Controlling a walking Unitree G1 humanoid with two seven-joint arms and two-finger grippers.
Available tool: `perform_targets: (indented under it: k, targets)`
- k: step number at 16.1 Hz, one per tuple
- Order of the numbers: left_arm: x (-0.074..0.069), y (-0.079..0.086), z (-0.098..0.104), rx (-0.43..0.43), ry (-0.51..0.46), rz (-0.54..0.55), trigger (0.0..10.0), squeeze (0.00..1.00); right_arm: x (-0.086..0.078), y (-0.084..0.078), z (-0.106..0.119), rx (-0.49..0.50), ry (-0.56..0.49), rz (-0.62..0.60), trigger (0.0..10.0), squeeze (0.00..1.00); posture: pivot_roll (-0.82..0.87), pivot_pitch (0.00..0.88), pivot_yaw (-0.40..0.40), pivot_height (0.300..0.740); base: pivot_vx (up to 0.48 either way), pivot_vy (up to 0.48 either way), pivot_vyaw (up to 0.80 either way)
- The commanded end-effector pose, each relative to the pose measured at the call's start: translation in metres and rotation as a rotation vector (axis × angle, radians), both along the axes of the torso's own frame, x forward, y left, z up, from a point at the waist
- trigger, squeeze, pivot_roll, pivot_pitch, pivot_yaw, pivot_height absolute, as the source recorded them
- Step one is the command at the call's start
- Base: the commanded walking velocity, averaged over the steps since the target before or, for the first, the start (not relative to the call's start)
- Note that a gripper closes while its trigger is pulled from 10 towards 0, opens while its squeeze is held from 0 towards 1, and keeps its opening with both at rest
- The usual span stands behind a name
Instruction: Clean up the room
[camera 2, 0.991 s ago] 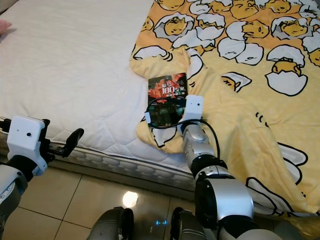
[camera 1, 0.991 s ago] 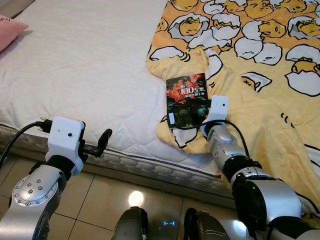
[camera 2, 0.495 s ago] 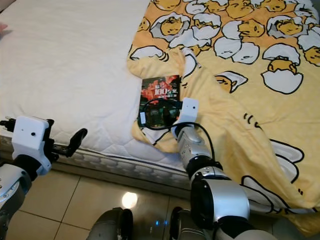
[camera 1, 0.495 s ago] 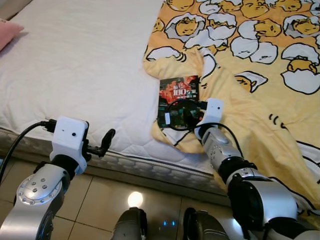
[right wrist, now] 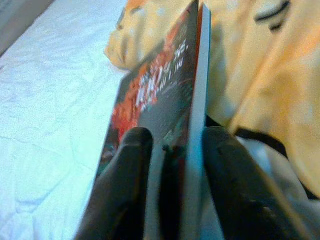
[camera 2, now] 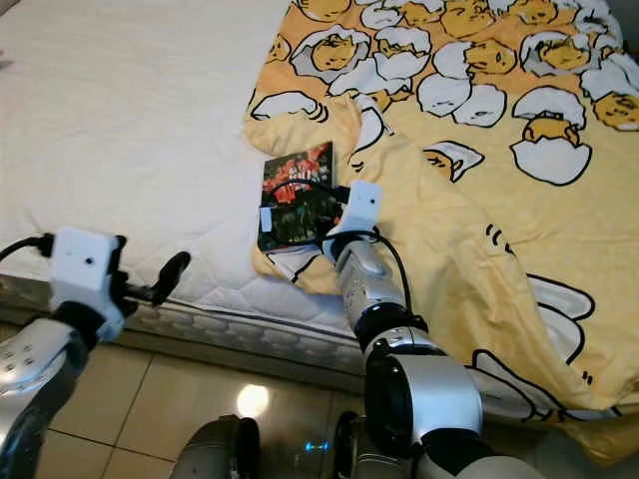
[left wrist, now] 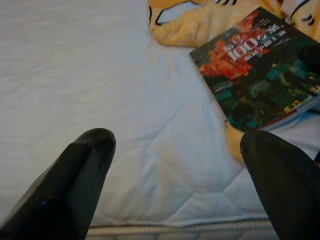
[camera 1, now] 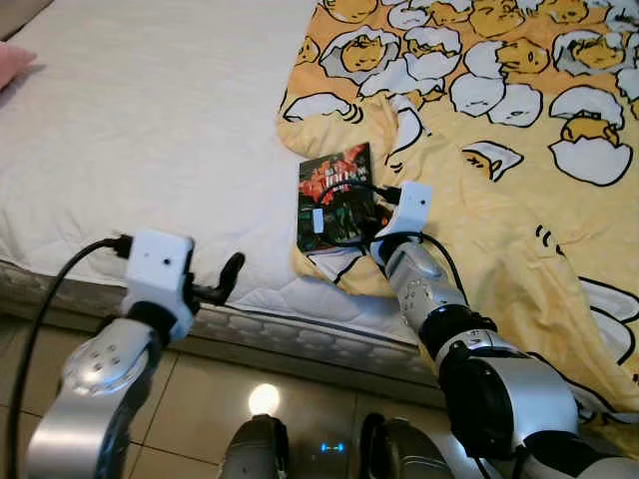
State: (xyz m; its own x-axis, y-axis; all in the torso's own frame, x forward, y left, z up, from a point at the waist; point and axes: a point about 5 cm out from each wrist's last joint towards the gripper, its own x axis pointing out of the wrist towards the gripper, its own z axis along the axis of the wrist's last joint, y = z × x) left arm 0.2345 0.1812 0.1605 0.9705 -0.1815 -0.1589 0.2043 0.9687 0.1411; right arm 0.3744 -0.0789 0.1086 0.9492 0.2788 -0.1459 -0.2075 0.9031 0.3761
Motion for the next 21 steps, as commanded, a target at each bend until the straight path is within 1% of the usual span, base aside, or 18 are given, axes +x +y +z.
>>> perform_targets:
  k: [1, 2, 5, 6, 9, 10, 11, 13, 15, 16, 17, 18, 19, 21]
  targets:
    - [0.002, -0.003, -0.004, 0.0, 0.005, 0.004, 10.0, 0.0, 0.003, 0.006, 0.012, -0.004, -0.076, 0.029, 0.0, 0.0, 0.24, 0.173, 0.01, 0.723, 0.0, 0.0, 0.0]
    - [0.004, -0.005, -0.005, -0.007, -0.001, 0.002, 10.0, 0.0, 0.003, 0.005, 0.014, -0.005, -0.092, 0.029, 0.0, 0.0, 0.23, 0.165, 0.003, 0.723, 0.0, 0.0, 0.0]
    - [0.019, -0.014, -0.007, -0.045, -0.033, 0.004, 10.0, 0.0, 0.003, 0.001, 0.024, -0.025, -0.169, 0.042, 0.0, 0.0, 0.19, 0.122, -0.026, 0.723, 0.0, 0.0, 0.0]
    - [0.024, -0.019, -0.009, -0.061, -0.038, 0.0, 10.0, 0.0, 0.003, -0.001, 0.025, -0.036, -0.177, 0.044, 0.0, 0.0, 0.17, 0.105, -0.035, 0.723, 0.0, 0.0, 0.0]
    - [0.028, -0.025, -0.01, -0.072, -0.048, -0.009, 10.0, 0.0, 0.003, -0.003, 0.026, -0.034, -0.186, 0.038, 0.0, 0.02, 0.16, 0.092, -0.043, 0.723, 0.0, 0.0, 0.0]
    - [0.03, -0.025, -0.01, -0.079, -0.054, -0.006, 10.0, 0.0, 0.003, -0.003, 0.031, -0.033, -0.206, 0.04, 0.0, 0.06, 0.15, 0.084, -0.05, 0.723, 0.0, 0.0, 0.0]
    - [0.032, -0.025, -0.01, -0.081, -0.057, -0.004, 10.0, 0.0, 0.003, -0.003, 0.032, -0.035, -0.213, 0.041, 0.0, 0.06, 0.15, 0.083, -0.051, 0.723, 0.0, 0.0, 0.0]
    - [0.035, -0.026, -0.012, -0.08, -0.071, 0.007, 10.0, 0.0, 0.002, -0.007, 0.035, -0.077, -0.239, 0.013, 0.0, 0.04, 0.15, 0.072, -0.054, 0.723, 0.0, 0.0, 0.0]
    - [0.041, -0.023, -0.011, -0.074, -0.087, 0.021, 10.0, 0.0, -0.001, -0.018, 0.036, -0.165, -0.28, -0.056, 0.0, 0.02, 0.14, 0.057, -0.058, 0.723, 0.0, 0.0, 0.0]
    - [0.046, -0.02, -0.01, -0.07, -0.096, 0.032, 10.0, 0.0, -0.006, -0.025, 0.037, -0.235, -0.316, -0.102, 0.0, 0.02, 0.13, 0.04, -0.063, 0.723, 0.0, 0.0, 0.0]
    - [0.051, -0.014, -0.01, -0.08, -0.104, 0.05, 10.0, 0.0, -0.015, -0.036, 0.037, -0.299, -0.348, -0.155, 0.0, 0.02, 0.12, 0.018, -0.067, 0.723, 0.0, 0.0, 0.0]
    - [0.052, -0.012, -0.01, -0.087, -0.106, 0.058, 10.0, 0.0, -0.019, -0.041, 0.037, -0.323, -0.359, -0.175, 0.0, 0.02, 0.12, 0.018, -0.067, 0.723, 0.0, 0.0, 0.0]
    - [0.055, -0.008, -0.01, -0.092, -0.11, 0.064, 10.0, 0.0, -0.027, -0.049, 0.035, -0.361, -0.377, -0.206, 0.0, 0.01, 0.11, 0.006, -0.066, 0.723, 0.0, 0.0, 0.0]
    - [0.062, -0.006, -0.01, -0.094, -0.122, 0.06, 10.0, 0.0, -0.044, -0.072, 0.025, -0.384, -0.361, -0.302, 0.0, 0.02, 0.09, 0.0, -0.058, 0.723, 0.0, 0.0, 0.0]
